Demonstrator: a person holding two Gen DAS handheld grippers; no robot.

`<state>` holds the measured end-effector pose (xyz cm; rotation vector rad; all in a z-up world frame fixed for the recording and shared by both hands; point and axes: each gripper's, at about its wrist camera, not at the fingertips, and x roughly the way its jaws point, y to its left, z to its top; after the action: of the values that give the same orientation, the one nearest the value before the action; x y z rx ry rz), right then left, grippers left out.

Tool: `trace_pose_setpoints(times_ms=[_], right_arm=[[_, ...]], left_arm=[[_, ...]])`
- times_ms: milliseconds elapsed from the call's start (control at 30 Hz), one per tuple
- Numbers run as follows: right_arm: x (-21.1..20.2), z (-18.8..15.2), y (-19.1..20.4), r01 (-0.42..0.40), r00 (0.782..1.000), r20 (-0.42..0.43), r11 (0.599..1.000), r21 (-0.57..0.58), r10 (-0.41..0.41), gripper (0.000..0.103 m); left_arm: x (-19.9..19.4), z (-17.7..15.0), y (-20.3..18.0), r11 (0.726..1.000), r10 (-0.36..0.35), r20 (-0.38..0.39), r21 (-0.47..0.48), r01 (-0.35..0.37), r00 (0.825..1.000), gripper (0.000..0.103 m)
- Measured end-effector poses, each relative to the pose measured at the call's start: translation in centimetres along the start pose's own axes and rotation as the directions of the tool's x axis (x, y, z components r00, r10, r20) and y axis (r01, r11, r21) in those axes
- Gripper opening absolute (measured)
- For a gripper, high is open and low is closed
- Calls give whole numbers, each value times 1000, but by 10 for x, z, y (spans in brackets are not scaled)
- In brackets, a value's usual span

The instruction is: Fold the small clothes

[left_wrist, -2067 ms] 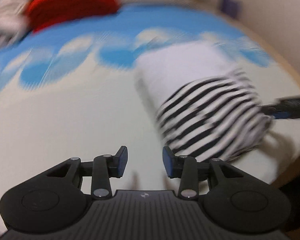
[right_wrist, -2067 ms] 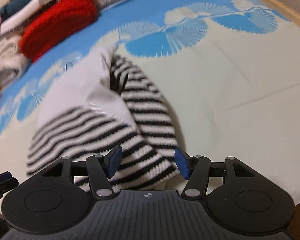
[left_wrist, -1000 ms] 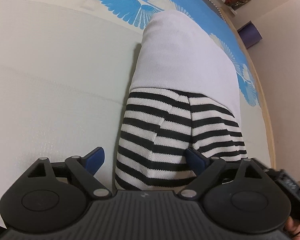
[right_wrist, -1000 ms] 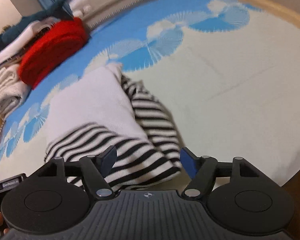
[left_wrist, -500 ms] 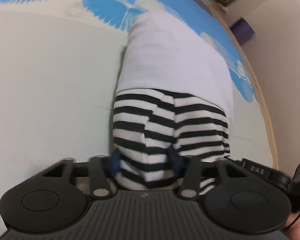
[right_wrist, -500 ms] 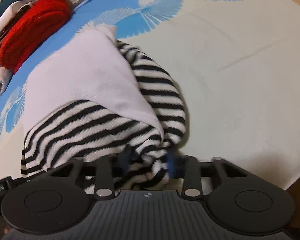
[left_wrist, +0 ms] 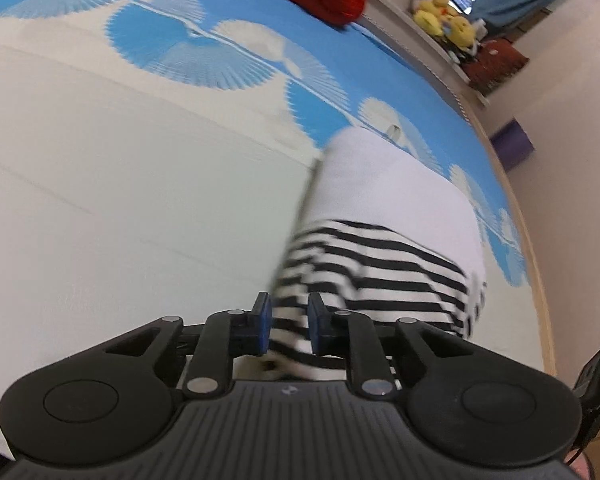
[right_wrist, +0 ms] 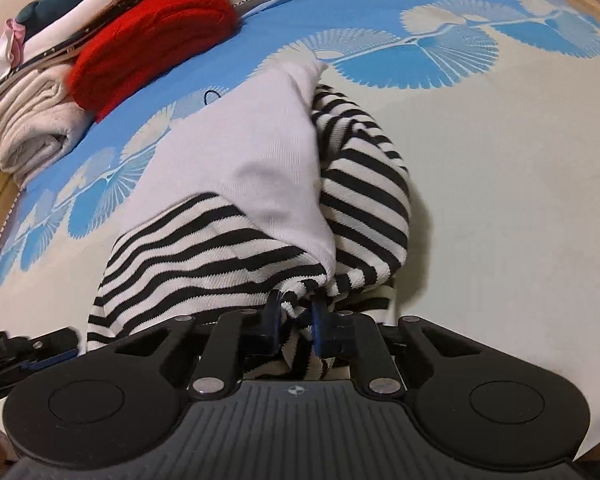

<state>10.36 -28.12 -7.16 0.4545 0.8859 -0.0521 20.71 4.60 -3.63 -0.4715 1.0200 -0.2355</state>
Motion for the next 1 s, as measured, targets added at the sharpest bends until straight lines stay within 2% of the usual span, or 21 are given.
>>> trace_pose_setpoints(times_ms=[100, 167, 267, 367, 433, 467, 533, 633, 667, 700, 733, 767, 800, 833, 867, 933, 1000], right_arm=[[-4, 0, 1, 18, 1000, 2, 1000, 16, -18, 15], [-7, -1, 1, 30, 1000, 6, 1000, 5, -30, 15], [-9, -2, -6, 101, 995, -6, 994, -32, -101, 13], [-11, -4, -20, 133, 990, -37, 991, -21, -134, 12], [-10, -6, -25, 142, 986, -77, 989, -51, -146, 11], [-10, -7, -26, 148, 984, -89, 987, -61, -153, 11], [-13, -7, -33, 142, 985, -90, 989, -41, -146, 12], [-19, -6, -44, 98, 991, -91, 995, 24, -95, 26], [-20, -7, -45, 95, 992, -87, 995, 28, -92, 34], [-21, -7, -46, 90, 993, -84, 996, 25, -87, 36], [-21, -8, -47, 85, 993, -86, 996, 21, -83, 36], [-20, -9, -46, 78, 993, -93, 997, 18, -76, 36], [-19, -9, -46, 72, 993, -100, 997, 17, -70, 35], [-17, -9, -47, 68, 992, -106, 998, 16, -66, 26], [-16, -7, -47, 61, 993, -102, 998, 13, -59, 6], [-20, -6, -45, 58, 996, -66, 998, 9, -57, 5], [-20, -3, -46, 94, 995, -44, 996, 7, -94, 4]], left_arm=[[-10, 2, 3, 999, 19, 26, 36, -20, 999, 27], [-13, 1, -4, 998, -2, 32, 64, 0, 999, 27], [-12, -4, -22, 991, -40, 39, 126, 35, 998, 28], [4, -11, -38, 984, -31, 6, 178, 30, 999, 47], [24, -19, -42, 981, 51, -71, 189, -37, 996, 66], [32, -22, -42, 982, 83, -100, 178, -64, 991, 69], [39, -24, -37, 989, 98, -111, 121, -84, 989, 76], [43, -23, -35, 994, 84, -111, 83, -75, 990, 76], [45, -23, -34, 995, 75, -116, 70, -67, 990, 75], [47, -23, -33, 997, 57, -126, 52, -51, 990, 60], [50, -24, -31, 999, 14, -145, 30, -10, 989, 37], [51, -25, -31, 1000, 3, -153, 28, 2, 988, 36], [50, -27, -34, 998, 13, -143, 58, -5, 990, 30], [49, -28, -37, 996, 22, -138, 86, -11, 990, 26], [46, -29, -39, 996, 21, -136, 93, -8, 990, 24], [42, -30, -41, 997, -4, -142, 76, 15, 990, 22], [42, -31, -35, 999, -11, -158, 51, 19, 987, 22]])
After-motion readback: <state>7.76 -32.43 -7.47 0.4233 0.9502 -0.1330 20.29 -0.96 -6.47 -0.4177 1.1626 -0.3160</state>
